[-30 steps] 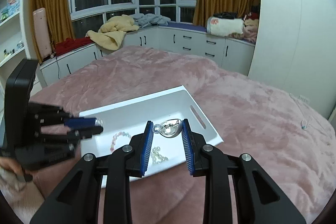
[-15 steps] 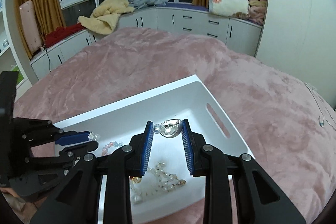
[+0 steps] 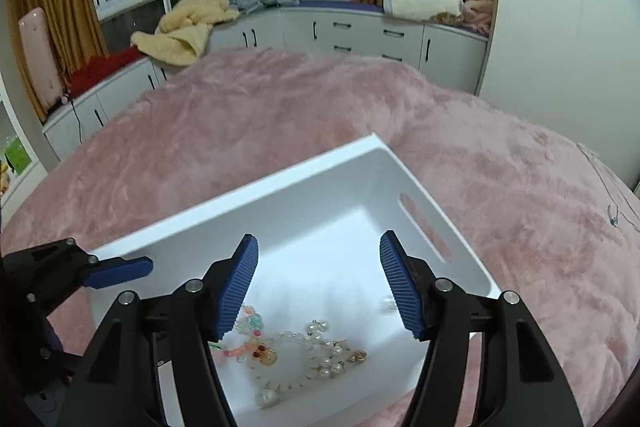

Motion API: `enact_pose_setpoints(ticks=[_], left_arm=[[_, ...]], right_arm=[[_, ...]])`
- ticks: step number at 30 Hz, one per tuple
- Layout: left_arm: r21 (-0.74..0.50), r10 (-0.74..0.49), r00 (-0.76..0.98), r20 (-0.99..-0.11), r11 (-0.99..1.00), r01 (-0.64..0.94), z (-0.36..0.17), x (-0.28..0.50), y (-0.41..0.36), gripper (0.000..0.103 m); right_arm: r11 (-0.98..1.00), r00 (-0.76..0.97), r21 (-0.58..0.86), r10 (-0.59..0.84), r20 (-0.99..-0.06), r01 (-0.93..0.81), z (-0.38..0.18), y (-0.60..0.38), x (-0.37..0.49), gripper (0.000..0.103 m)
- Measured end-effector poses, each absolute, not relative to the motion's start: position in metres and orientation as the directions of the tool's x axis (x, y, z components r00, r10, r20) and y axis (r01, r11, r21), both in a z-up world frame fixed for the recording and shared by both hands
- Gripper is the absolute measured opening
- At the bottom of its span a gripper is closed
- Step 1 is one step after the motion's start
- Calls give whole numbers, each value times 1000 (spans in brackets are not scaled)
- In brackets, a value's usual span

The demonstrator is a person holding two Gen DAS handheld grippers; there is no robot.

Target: Organize jewelry

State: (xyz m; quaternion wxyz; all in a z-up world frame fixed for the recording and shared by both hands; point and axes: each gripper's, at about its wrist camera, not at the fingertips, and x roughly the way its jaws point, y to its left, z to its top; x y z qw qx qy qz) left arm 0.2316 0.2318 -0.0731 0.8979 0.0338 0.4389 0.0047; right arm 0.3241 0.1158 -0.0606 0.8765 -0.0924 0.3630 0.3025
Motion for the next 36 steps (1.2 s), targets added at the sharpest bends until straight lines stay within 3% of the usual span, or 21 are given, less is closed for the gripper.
enact_pose_setpoints(ticks=[4, 8, 12, 14, 17, 20, 28, 36], left_arm=[[72, 51, 646, -762, 997, 5, -56, 223, 229, 63], [96, 75, 700, -710, 995, -8, -29, 203, 221, 75], [109, 89, 751, -654, 994, -22, -2, 175, 212, 86], [100, 92, 771, -630, 994, -37, 10, 159, 207, 92], [79, 93, 796, -598, 995, -57, 26, 131, 202, 94], [68, 101, 811, -577, 995, -76, 37, 106, 198, 99], [130, 183, 825, -534, 983, -133, 42, 61, 188, 100], [110, 185, 823, -537, 983, -149, 24, 49, 187, 100]], right_arm=[[806, 602, 44, 477, -640, -591, -35, 101, 309, 70], [820, 669, 4, 470, -576, -572, -6, 80, 285, 76], [843, 732, -29, 449, -512, -537, 21, 54, 250, 90], [849, 747, -33, 445, -493, -528, 32, 42, 233, 90], [852, 762, -34, 449, -466, -522, 41, 27, 209, 98], [853, 780, -67, 438, -448, -517, 45, 14, 183, 98], [859, 770, -54, 427, -474, -509, 30, -1, 150, 98], [860, 749, -18, 434, -500, -510, -5, -5, 129, 98]])
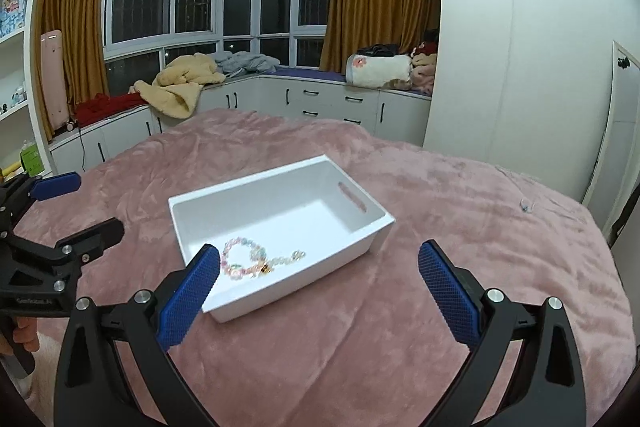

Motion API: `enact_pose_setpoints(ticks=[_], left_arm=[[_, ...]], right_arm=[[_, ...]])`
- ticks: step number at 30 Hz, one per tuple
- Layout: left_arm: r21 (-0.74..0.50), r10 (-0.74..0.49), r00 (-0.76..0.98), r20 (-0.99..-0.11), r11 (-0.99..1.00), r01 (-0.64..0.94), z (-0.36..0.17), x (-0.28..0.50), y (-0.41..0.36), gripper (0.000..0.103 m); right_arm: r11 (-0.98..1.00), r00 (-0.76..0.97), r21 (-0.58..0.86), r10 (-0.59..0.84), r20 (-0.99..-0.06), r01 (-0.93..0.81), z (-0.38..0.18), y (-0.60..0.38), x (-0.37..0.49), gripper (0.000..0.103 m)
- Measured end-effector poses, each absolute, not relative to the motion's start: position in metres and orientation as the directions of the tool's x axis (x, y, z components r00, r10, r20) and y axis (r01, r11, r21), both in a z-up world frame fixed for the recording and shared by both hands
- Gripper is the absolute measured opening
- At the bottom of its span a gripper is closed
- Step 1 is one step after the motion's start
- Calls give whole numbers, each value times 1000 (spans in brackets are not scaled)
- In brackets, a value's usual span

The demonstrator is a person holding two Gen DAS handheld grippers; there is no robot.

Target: Organize jewelry

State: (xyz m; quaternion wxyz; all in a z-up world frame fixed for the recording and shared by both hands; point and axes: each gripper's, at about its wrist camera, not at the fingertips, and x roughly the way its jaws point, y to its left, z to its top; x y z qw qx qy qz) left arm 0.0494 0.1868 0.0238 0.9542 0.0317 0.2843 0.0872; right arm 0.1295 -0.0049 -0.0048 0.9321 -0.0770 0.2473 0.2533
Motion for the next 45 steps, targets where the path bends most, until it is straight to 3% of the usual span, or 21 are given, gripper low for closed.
enact_pose_setpoints(ticks=[16, 45], left_arm=[[102, 191, 810, -555, 981, -162, -13, 58, 172, 100], [80, 195, 813, -549, 980, -181, -11, 54, 172, 100]], right_arm=[[863, 743, 18, 444, -500, -504, -31, -6, 120, 98], [860, 739, 52, 465, -488, -507, -30, -12, 121, 98]])
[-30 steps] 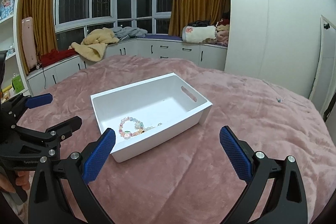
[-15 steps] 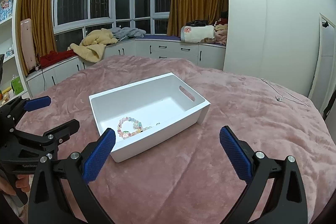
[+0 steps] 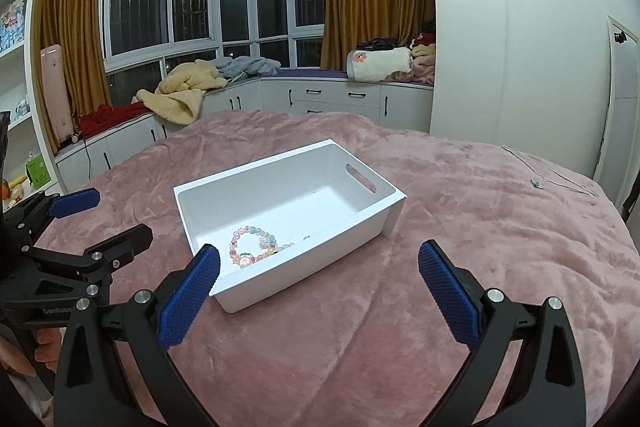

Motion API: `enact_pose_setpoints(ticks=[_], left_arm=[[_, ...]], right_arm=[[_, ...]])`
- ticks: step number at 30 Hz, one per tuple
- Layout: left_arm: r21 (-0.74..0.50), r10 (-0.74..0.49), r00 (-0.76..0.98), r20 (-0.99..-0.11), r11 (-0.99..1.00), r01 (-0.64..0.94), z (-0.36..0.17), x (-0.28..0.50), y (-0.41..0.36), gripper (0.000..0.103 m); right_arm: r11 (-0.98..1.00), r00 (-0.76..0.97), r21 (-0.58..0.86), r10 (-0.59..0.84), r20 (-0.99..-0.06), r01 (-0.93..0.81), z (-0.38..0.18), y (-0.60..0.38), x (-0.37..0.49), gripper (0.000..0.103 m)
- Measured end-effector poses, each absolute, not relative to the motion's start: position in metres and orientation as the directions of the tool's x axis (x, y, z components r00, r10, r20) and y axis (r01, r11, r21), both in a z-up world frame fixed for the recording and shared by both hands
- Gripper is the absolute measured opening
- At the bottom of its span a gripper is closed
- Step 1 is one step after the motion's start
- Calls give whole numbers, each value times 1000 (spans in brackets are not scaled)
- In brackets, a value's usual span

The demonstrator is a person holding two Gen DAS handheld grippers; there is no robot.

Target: Organize jewelry

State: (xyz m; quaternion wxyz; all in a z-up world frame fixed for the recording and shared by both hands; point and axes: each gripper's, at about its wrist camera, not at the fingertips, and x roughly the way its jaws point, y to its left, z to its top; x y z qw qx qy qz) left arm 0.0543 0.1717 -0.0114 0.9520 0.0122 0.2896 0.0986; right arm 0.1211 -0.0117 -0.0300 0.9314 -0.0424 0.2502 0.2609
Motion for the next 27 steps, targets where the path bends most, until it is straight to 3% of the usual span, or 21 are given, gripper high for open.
enact_pose_setpoints(ticks=[27], left_arm=[[87, 209, 813, -543, 977, -193, -7, 52, 170, 100]], right_arm=[[856, 735, 61, 474, -485, -513, -27, -5, 122, 98]])
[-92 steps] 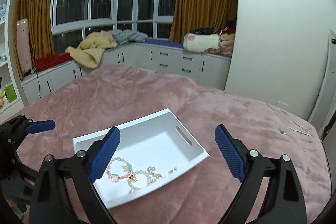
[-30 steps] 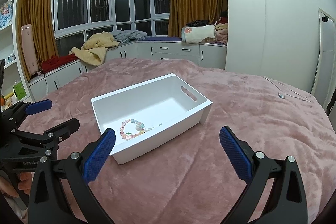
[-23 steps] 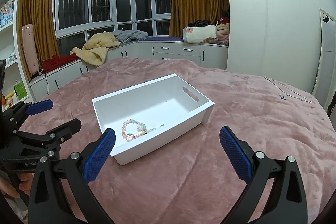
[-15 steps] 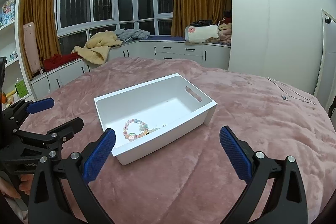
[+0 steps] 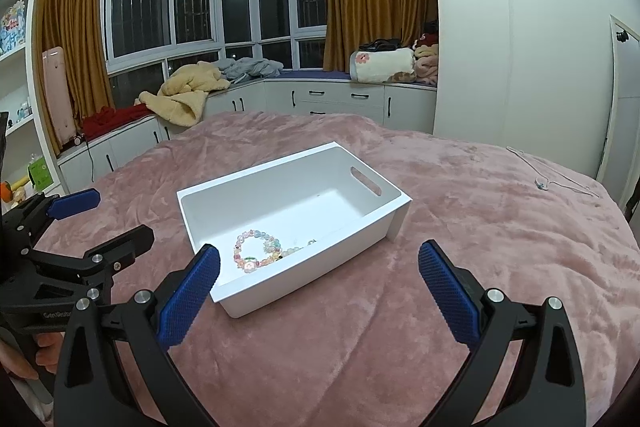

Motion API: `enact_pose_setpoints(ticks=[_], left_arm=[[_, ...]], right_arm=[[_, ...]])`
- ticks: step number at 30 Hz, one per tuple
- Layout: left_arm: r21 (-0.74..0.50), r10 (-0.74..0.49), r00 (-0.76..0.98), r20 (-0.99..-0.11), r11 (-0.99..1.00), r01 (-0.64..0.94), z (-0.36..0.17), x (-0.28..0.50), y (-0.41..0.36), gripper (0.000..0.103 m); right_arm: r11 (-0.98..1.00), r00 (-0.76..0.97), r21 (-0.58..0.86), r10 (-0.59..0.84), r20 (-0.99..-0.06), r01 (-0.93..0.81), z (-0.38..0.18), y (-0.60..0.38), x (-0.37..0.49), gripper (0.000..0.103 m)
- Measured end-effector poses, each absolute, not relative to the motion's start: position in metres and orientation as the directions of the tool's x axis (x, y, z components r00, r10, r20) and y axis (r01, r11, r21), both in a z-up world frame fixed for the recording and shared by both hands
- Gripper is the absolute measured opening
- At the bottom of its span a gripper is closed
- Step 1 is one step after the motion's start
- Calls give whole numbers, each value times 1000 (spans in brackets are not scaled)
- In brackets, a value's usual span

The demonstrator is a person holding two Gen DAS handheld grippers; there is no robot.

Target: Organize jewelry

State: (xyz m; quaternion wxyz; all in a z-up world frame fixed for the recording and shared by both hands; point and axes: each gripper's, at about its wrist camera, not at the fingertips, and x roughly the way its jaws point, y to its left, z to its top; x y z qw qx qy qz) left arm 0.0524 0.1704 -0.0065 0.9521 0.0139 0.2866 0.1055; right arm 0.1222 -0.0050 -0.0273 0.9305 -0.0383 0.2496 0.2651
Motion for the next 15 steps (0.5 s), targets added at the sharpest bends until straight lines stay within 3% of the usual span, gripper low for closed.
enact_pose_setpoints(ticks=[15], left_arm=[[78, 203, 810, -550, 978, -192, -8, 54, 172, 100]], right_arm=[[855, 731, 64, 477, -487, -515, -28, -2, 124, 98]])
